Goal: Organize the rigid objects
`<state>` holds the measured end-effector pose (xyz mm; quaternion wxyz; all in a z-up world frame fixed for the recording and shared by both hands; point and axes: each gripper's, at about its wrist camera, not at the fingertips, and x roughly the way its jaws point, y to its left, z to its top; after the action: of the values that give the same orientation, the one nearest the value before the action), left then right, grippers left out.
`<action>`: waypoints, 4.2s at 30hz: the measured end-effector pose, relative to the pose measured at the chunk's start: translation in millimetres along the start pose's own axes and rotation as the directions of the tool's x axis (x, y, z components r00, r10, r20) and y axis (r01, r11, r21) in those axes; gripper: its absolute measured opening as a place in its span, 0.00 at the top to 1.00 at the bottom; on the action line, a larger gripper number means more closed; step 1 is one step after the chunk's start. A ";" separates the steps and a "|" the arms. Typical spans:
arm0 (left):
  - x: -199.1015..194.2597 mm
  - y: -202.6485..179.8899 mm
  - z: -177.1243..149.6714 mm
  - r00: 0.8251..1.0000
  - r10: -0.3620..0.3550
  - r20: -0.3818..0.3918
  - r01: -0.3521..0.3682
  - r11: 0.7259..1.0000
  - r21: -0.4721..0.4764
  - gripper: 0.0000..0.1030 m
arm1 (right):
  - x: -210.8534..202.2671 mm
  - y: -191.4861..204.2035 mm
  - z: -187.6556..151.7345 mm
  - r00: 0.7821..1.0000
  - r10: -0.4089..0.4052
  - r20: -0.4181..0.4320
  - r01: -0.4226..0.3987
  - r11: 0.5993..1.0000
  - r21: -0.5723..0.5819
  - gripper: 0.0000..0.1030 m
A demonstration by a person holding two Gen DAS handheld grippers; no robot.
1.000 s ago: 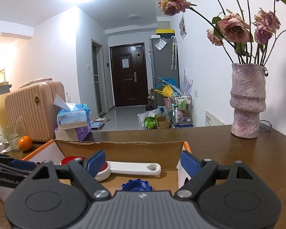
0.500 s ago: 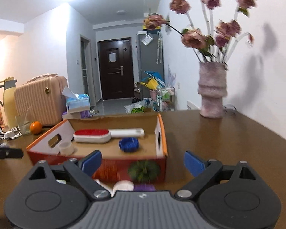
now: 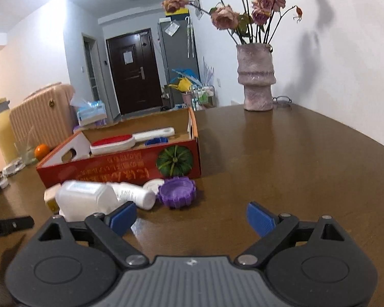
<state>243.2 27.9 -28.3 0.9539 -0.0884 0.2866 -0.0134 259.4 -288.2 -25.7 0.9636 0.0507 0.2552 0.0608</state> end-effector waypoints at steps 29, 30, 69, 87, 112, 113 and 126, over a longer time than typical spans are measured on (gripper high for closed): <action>81.8 -39.1 39.5 0.923 -0.383 -0.020 0.378 0.917 -0.129 0.53 | 76.6 23.9 17.6 0.912 0.410 0.004 -0.393 0.871 0.296 0.65; 80.7 -38.3 39.2 0.919 -0.393 -0.017 0.388 0.913 -0.129 0.59 | 78.2 24.0 18.1 0.903 0.429 0.003 -0.410 0.860 0.303 0.69; -52.7 -45.3 -40.6 0.953 -0.296 -0.062 0.290 0.953 -0.083 0.42 | -77.9 15.4 -86.0 0.893 0.448 -0.046 -0.426 0.875 0.231 0.52; -100.8 -2.9 -46.3 0.992 -0.118 0.044 0.122 0.988 -0.099 0.27 | -69.2 92.3 -72.3 0.829 0.559 -0.021 -0.559 0.829 -0.005 0.48; -62.6 37.7 -47.0 0.989 -0.149 -0.003 0.141 0.942 -0.305 0.53 | 30.4 102.6 -27.5 0.781 0.600 -0.175 -0.571 0.799 0.189 0.70; -59.6 40.1 -45.9 0.984 -0.177 -0.001 0.168 0.932 -0.322 0.56 | 24.7 98.8 -32.0 0.777 0.605 -0.172 -0.573 0.793 0.206 0.71; -46.2 5.0 -45.7 0.965 -0.258 -0.036 0.238 0.930 -0.281 0.48 | -36.6 57.9 -64.2 0.853 0.512 -0.102 -0.471 0.839 0.272 0.64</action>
<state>179.3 29.0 -41.5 0.9121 -0.2547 0.3063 -0.0973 190.6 -232.0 -55.9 0.8768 0.2239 0.3206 0.2799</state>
